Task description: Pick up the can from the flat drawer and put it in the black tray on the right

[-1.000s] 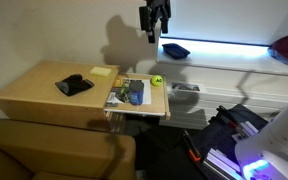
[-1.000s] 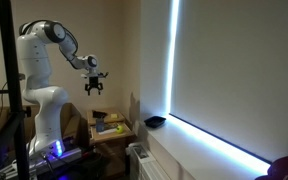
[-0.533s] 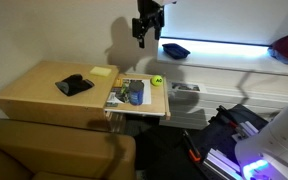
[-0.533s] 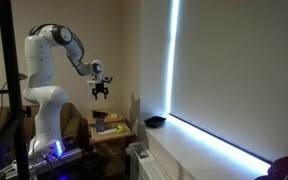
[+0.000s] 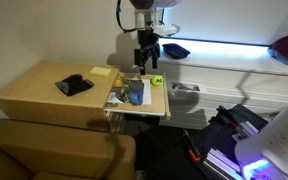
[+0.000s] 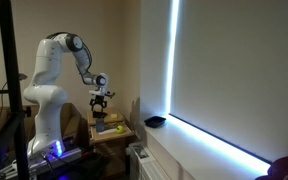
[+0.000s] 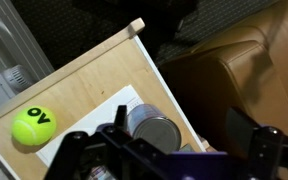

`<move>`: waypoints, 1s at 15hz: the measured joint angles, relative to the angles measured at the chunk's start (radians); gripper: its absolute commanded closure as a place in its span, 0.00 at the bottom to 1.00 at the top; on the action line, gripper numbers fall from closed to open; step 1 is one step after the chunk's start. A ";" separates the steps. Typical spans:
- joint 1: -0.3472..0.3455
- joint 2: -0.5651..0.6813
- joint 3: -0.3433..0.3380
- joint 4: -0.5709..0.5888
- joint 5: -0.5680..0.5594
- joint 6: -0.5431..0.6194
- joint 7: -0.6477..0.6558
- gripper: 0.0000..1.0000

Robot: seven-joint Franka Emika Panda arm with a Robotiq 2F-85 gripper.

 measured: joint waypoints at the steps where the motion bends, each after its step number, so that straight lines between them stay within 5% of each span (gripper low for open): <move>1: 0.001 0.019 0.004 0.007 0.001 0.000 -0.005 0.00; 5: 0.001 0.029 0.006 0.016 -0.005 0.005 0.010 0.00; 9: 0.032 0.066 0.020 -0.016 -0.018 0.245 0.146 0.00; 12: 0.094 0.112 0.014 -0.042 -0.152 0.396 0.335 0.00; 15: 0.160 0.140 -0.045 -0.057 -0.318 0.425 0.546 0.00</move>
